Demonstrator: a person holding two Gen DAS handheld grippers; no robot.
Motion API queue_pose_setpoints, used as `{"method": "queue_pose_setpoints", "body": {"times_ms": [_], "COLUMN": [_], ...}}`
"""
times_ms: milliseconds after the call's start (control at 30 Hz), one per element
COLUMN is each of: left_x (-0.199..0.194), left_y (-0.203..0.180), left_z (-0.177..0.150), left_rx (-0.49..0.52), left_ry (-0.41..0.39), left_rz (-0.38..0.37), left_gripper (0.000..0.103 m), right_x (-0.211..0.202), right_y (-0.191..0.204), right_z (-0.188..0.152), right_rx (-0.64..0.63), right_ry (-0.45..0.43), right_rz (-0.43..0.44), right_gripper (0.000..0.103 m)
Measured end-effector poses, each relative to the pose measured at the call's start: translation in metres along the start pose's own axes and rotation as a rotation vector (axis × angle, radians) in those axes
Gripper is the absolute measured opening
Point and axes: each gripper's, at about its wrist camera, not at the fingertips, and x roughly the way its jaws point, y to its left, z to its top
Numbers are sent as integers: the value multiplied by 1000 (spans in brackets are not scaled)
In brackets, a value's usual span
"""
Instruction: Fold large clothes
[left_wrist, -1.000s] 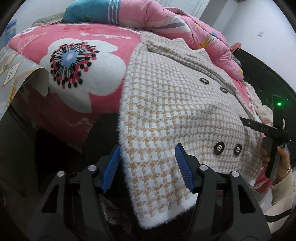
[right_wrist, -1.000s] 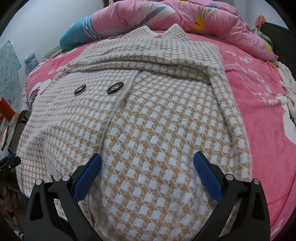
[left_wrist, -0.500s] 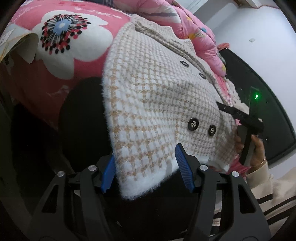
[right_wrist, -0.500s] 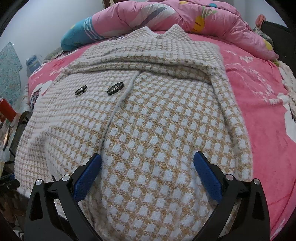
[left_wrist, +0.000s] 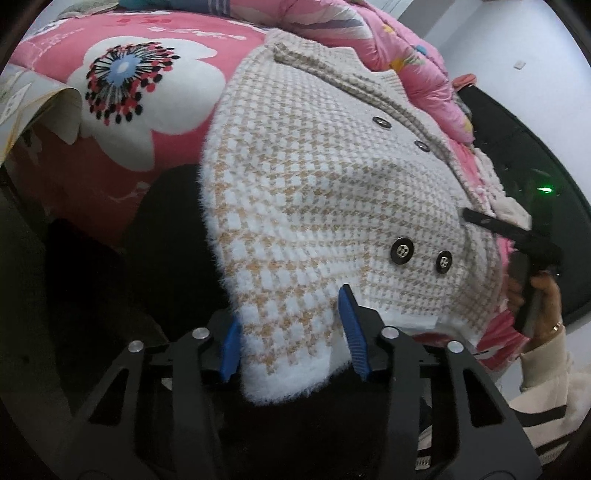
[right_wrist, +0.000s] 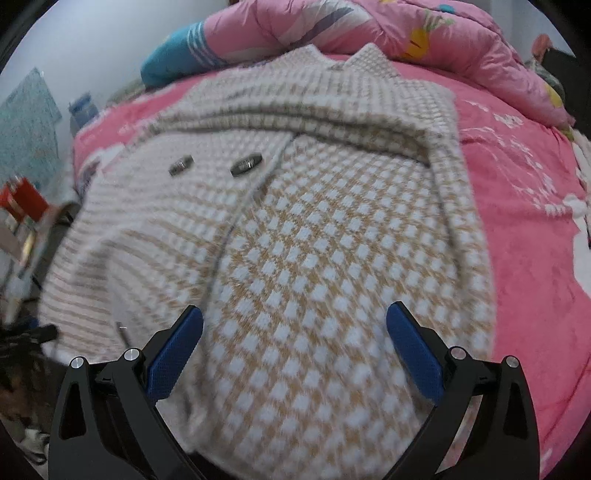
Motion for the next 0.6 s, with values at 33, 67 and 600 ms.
{"method": "queue_pose_setpoints", "body": {"times_ms": [33,67,600], "left_x": [-2,-3,-2], "left_y": [0,1,3], "left_z": [1,1,1], "left_rx": [-1,-2,-6], "left_ry": [-3,-6,0], "left_rz": [11,16,79], "left_gripper": [43,43,37], "right_x": [-10,-21,-15], "right_y": [-3,-6,-45], "right_z": [-1,-4,-122], "right_rx": [25,45,436], "right_ry": [-25,-52,137], "right_rz": [25,41,413], "right_gripper": [97,97,91]}}
